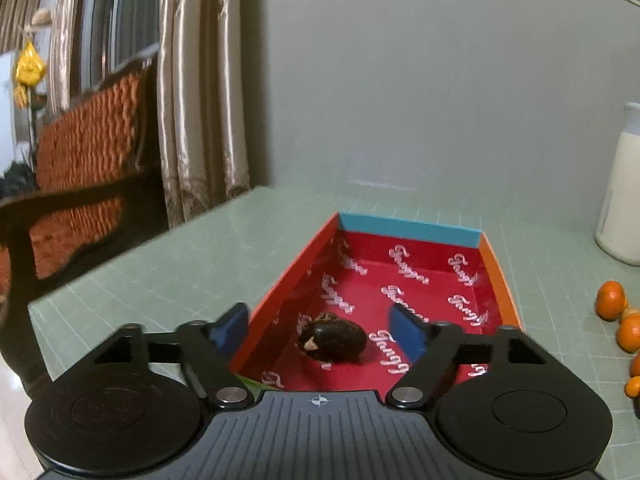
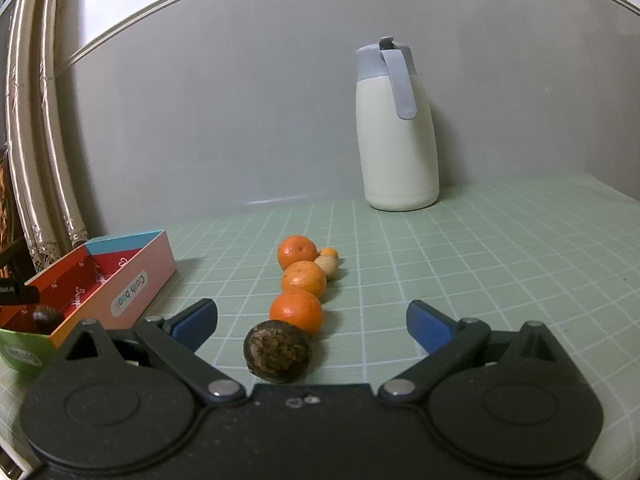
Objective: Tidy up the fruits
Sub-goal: 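Carry the dark fruit with the left tool into the box and release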
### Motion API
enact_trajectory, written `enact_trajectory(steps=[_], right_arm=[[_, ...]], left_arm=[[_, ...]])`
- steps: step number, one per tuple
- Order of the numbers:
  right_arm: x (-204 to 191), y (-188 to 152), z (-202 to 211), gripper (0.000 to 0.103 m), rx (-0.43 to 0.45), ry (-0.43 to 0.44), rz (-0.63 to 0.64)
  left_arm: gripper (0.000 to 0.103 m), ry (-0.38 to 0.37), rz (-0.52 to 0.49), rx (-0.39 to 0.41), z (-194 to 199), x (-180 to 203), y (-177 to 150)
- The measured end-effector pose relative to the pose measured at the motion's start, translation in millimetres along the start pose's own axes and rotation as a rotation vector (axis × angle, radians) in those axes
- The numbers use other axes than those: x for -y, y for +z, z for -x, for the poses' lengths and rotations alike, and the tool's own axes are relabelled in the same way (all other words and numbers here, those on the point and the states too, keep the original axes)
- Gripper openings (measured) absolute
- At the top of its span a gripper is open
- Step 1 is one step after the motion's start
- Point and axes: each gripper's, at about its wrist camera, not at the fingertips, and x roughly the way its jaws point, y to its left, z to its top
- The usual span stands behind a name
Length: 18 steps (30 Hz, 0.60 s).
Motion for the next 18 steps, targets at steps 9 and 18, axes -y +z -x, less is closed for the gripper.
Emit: enact_trajectory(steps=[9, 18], right_arm=[[1, 0, 1, 0.101, 0.001, -0.004, -0.002], [2, -1, -1, 0.101, -0.006, 0.001, -0.018]], left_arm=[[0.086, -0.05, -0.007, 0.001, 12, 6, -2], [0.087, -0.047, -0.044, 0.029, 26, 8, -6]])
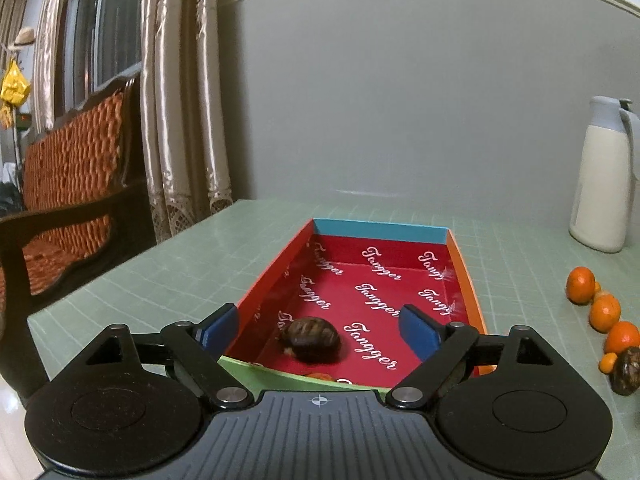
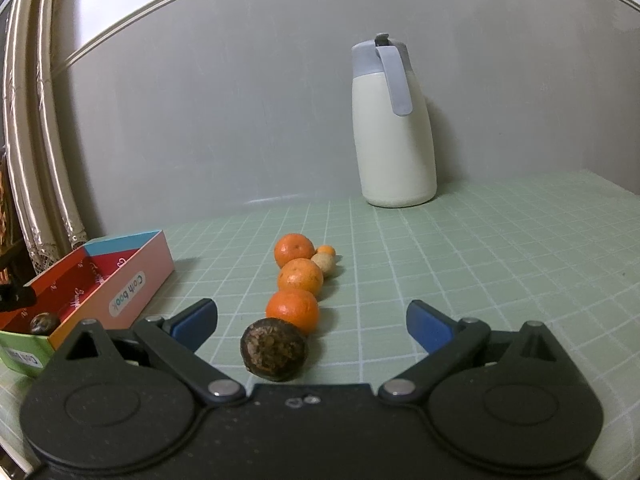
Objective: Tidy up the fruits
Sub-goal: 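Carry the dark fruit with the left tool into the box and release, then lower the right tool onto the brown lumpy fruit and close on it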
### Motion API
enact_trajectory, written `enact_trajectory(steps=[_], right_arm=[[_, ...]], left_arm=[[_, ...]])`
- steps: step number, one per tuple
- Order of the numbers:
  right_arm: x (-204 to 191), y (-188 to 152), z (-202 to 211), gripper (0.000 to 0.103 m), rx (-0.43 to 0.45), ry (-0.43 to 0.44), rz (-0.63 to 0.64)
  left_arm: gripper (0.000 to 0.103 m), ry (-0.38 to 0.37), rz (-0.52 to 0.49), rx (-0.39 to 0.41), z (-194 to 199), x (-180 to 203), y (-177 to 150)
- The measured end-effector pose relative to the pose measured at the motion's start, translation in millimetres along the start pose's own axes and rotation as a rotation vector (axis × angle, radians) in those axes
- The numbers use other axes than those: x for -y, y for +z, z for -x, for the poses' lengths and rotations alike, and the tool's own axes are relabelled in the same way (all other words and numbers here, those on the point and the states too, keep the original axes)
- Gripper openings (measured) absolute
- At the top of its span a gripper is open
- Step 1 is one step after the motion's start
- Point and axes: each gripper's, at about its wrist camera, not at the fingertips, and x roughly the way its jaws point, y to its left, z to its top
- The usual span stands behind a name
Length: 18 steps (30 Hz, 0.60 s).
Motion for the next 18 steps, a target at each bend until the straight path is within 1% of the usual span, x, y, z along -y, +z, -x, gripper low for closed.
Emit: enact_trajectory(steps=[5, 11, 13, 15, 16, 18], right_arm=[[-4, -2, -3, 0.096, -0.016, 0.015, 0.009], [-10, -4, -10, 0.084, -0.053, 0.032, 0.017], [-11, -4, -14, 0.083, -0.067, 0.031, 0.014], [-11, -3, -19, 0.076, -0.084, 0.036, -0.003], [-11, -3, -21, 0.074, -0.098, 0.039, -0.008], [-12, -4, -26, 0.072, -0.127, 0.041, -0.019]], left_arm=[[0.09, 0.01, -0.037, 0.026, 6, 3, -2], [0.091, 0.011, -0.03, 0.027, 10, -2, -2], [0.092, 0.015, -0.025, 0.027, 10, -5, -2], [0.092, 0.021, -0.024, 0.028, 12, -7, -3], [0.092, 0.025, -0.023, 0.028, 12, -8, -3], [0.092, 0.03, -0.021, 0.027, 12, -11, -4]])
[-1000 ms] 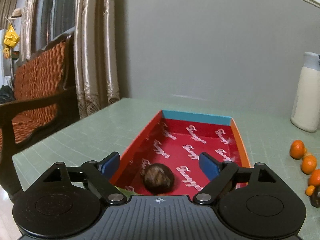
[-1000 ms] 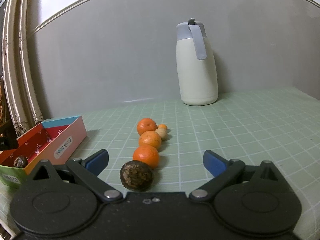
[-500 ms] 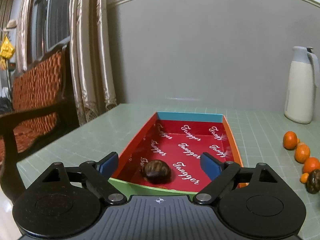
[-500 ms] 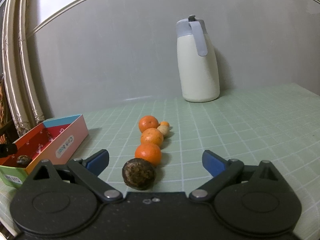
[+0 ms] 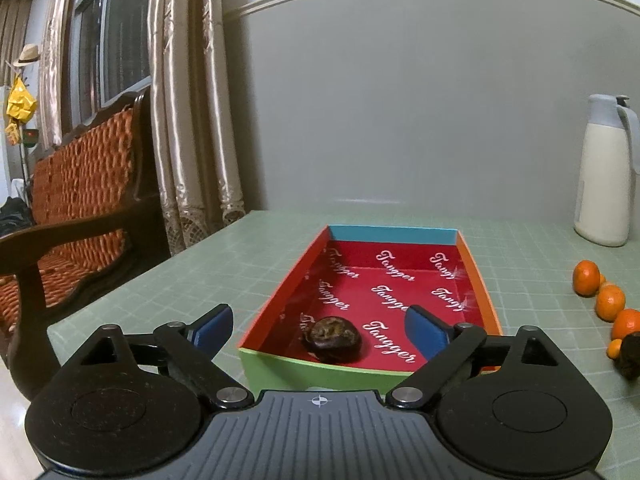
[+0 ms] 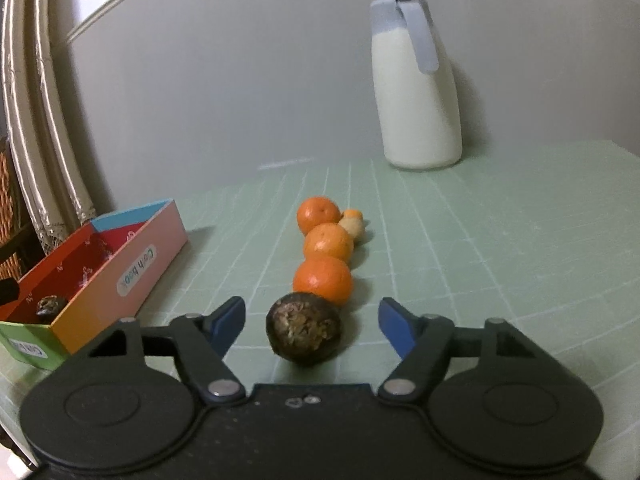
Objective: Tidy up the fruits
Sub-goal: 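Lower the right tool onto the brown lumpy fruit and close on it, then carry the brown fruit with the right tool into the box and release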
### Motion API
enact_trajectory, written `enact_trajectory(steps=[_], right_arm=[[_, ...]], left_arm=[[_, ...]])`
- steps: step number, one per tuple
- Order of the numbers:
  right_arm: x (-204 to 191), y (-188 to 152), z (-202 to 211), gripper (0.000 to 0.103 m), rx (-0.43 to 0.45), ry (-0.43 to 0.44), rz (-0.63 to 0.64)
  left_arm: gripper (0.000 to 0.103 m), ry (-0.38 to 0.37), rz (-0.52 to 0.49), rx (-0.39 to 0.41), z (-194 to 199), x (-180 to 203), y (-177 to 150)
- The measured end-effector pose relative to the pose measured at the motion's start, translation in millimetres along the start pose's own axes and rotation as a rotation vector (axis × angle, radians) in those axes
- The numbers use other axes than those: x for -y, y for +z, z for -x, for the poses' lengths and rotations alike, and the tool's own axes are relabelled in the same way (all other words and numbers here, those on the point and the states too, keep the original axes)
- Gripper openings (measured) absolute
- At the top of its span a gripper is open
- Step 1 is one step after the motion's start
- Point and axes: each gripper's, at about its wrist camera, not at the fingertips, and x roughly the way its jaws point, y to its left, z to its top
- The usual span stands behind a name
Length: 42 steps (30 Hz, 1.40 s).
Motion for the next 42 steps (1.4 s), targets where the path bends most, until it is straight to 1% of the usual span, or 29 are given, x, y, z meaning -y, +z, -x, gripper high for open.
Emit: enact_trajectory(steps=[1, 2, 3, 4, 5, 6, 11, 15, 18, 22, 32, 42], right_arm=[[1, 0, -2, 0.071, -0.012, 0.003, -0.01], [1, 0, -5, 0.067, -0.023, 0.007, -0.022], [2, -1, -7, 0.059, -0.031, 0.014, -0.029], [1, -1, -7, 0.054, -0.035, 0.018, -0.03], [1, -2, -8, 0.046, -0.04, 0.02, -0.027], [0, -2, -9, 0.045, -0.044, 0.021, -0.026], [-1, -3, -9, 0.044, -0.043, 0.042, -0.011], [-6, -1, -1, 0.044, -0.003, 0.057, 0.02], [-13, 1, 6, 0.044, 0.032, 0.073, 0.06], [-24, 5, 8, 0.044, 0.048, 0.12, 0.076], [-68, 11, 11, 0.044, 0.07, 0.258, 0.137], [-119, 13, 1, 0.044, 0.053, 0.362, 0.187]], left_arm=[[0.093, 0.004, 0.001, 0.0, 0, -2, -1], [0.093, 0.007, 0.003, -0.001, 0, -3, -1], [0.093, 0.01, 0.005, -0.001, -1, -4, -1], [0.093, 0.014, 0.007, -0.001, -1, -6, -1], [0.093, 0.017, 0.01, -0.001, -1, -8, -1], [0.093, 0.019, 0.013, -0.002, -1, -9, -1], [0.093, 0.024, 0.031, -0.007, -2, -14, -1], [0.094, 0.034, 0.027, -0.003, -1, -16, -2], [0.094, 0.053, 0.029, -0.002, 0, -21, -4], [0.094, 0.09, 0.045, -0.008, 2, -37, -8], [0.094, 0.195, 0.131, -0.042, 0, -86, -18], [0.095, 0.252, 0.168, -0.058, 1, -120, -28]])
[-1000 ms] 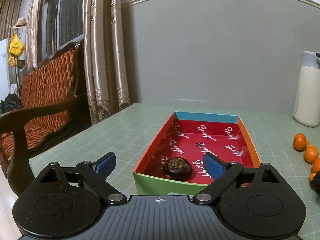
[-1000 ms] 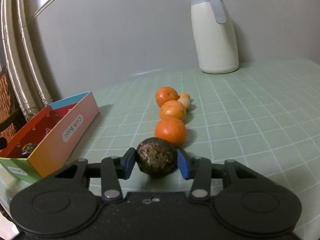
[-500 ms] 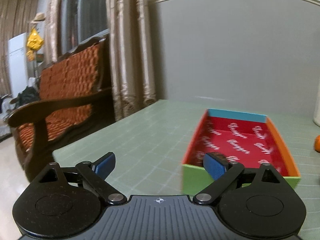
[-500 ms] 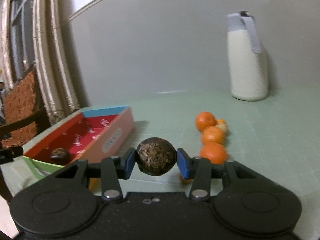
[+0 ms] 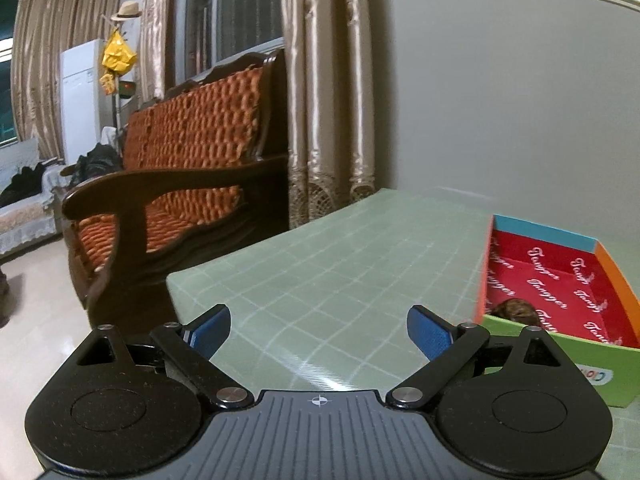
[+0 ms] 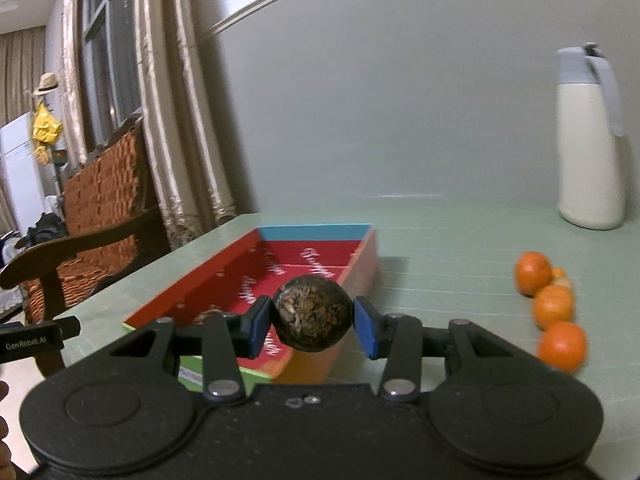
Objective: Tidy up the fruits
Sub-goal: 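Carry the brown fruit with the right tool into the box and release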
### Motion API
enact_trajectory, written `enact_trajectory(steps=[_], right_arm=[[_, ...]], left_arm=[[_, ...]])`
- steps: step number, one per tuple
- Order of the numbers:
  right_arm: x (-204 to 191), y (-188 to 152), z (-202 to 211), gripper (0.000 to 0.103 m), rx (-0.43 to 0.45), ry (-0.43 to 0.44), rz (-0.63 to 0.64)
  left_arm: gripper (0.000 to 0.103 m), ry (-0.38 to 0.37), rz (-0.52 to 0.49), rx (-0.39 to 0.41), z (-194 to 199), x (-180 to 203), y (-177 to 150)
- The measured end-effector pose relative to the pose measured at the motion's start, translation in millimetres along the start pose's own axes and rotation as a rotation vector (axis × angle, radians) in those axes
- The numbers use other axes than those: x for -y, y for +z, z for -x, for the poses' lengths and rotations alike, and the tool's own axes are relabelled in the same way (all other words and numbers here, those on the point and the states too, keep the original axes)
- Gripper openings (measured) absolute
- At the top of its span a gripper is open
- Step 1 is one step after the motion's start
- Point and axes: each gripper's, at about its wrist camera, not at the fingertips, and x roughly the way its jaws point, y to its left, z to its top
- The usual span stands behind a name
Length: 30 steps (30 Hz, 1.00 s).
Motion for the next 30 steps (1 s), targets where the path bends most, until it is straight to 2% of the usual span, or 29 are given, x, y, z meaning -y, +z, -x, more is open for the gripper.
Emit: enact_trajectory(steps=[9, 21, 22, 24, 25, 30], right_arm=[[-30, 1, -25, 0.044, -0.049, 0.056, 0.059], [-48, -6, -40, 0.045, -0.104, 0.072, 0.104], [-48, -6, -40, 0.046, -0.101, 0.071, 0.106], [-47, -6, -39, 0.062, -0.103, 0.077, 0.106], [-47, -5, -37, 0.065, -0.097, 0.081, 0.106], [-44, -1, -28, 0.067, -0.061, 0.074, 0.11]], left_arm=[[0.095, 0.037, 0.022, -0.012, -5, -18, -4], [0.095, 0.04, 0.031, -0.02, -7, -25, -6], [0.095, 0.038, 0.03, -0.02, -6, -24, -6], [0.095, 0.035, 0.025, -0.019, -6, -21, -6], [0.095, 0.034, 0.021, -0.018, -5, -20, -6], [0.095, 0.021, 0.013, -0.018, -3, -13, -6]])
